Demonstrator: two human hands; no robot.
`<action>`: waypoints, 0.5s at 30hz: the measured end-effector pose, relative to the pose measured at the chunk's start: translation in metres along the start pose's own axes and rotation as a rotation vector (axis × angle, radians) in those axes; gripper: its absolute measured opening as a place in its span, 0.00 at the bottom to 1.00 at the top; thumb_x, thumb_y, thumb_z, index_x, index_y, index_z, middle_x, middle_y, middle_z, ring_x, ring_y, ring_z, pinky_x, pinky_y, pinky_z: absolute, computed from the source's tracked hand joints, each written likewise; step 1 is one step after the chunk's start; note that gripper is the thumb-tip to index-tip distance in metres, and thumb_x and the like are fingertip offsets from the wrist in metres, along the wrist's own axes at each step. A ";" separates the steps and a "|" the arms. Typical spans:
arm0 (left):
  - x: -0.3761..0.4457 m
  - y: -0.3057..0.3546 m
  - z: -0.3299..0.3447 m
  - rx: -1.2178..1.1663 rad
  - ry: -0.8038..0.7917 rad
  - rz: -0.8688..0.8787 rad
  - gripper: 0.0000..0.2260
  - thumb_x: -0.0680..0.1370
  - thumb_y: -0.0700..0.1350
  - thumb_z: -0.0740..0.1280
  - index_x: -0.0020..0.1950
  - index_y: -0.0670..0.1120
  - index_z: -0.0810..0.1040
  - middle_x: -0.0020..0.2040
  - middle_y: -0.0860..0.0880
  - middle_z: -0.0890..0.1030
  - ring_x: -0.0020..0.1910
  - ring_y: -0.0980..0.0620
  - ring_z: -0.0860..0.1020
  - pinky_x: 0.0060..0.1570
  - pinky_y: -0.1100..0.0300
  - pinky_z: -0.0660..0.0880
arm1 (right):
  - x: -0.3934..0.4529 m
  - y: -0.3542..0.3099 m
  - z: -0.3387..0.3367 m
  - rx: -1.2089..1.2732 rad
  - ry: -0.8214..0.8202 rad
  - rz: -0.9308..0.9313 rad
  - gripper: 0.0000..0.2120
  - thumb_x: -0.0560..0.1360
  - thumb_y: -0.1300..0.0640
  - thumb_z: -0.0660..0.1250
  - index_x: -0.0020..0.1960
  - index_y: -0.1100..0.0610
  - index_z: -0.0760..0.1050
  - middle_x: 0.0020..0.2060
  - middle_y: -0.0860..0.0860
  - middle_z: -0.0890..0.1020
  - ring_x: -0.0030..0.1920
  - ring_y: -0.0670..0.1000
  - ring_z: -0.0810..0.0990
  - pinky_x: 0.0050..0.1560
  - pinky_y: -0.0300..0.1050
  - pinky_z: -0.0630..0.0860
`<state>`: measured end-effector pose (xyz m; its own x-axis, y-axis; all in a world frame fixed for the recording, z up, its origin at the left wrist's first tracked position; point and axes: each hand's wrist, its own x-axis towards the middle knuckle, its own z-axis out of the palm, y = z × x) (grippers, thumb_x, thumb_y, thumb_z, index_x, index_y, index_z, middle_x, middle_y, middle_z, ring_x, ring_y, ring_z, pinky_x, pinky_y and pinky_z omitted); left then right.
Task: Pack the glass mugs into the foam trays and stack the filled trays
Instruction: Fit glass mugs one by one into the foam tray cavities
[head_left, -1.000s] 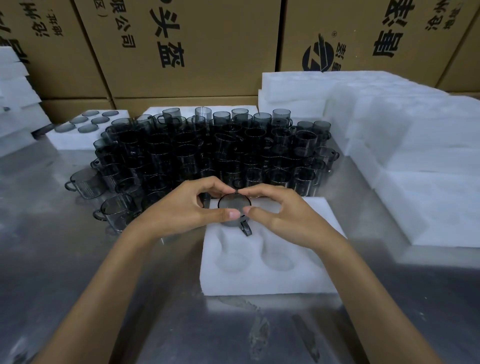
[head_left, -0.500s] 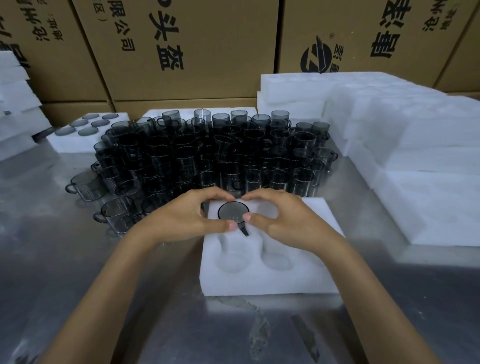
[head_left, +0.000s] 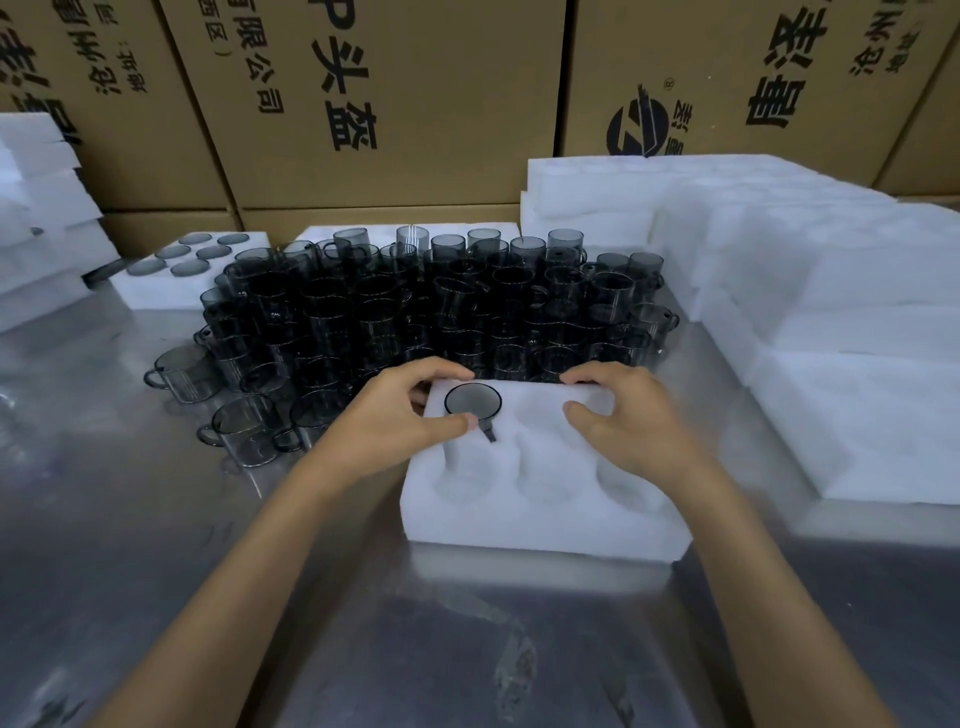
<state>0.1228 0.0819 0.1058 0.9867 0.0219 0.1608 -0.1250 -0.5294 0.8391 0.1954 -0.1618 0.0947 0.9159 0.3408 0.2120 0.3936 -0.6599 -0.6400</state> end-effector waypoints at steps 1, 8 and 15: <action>0.003 0.000 -0.003 0.011 0.054 0.000 0.15 0.73 0.47 0.75 0.56 0.60 0.81 0.56 0.61 0.80 0.56 0.60 0.78 0.57 0.59 0.76 | 0.001 0.000 0.001 0.003 0.021 0.006 0.15 0.75 0.55 0.69 0.62 0.49 0.78 0.60 0.43 0.79 0.67 0.49 0.72 0.65 0.43 0.69; 0.043 -0.017 -0.040 0.666 0.514 -0.045 0.17 0.76 0.42 0.69 0.66 0.45 0.78 0.73 0.44 0.69 0.73 0.42 0.60 0.71 0.48 0.59 | 0.004 0.001 0.002 0.096 0.091 0.051 0.11 0.72 0.57 0.71 0.54 0.48 0.80 0.52 0.41 0.80 0.63 0.49 0.74 0.56 0.38 0.68; 0.042 -0.023 -0.029 0.687 0.478 0.073 0.10 0.76 0.40 0.71 0.57 0.43 0.80 0.73 0.43 0.68 0.72 0.41 0.62 0.70 0.45 0.65 | -0.002 -0.004 -0.002 0.021 0.115 0.064 0.13 0.74 0.52 0.71 0.58 0.49 0.80 0.56 0.43 0.80 0.67 0.49 0.70 0.68 0.49 0.68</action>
<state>0.1641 0.1198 0.1089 0.8089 0.2427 0.5354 0.0569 -0.9389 0.3396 0.1920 -0.1612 0.0990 0.9425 0.2191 0.2525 0.3337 -0.6631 -0.6700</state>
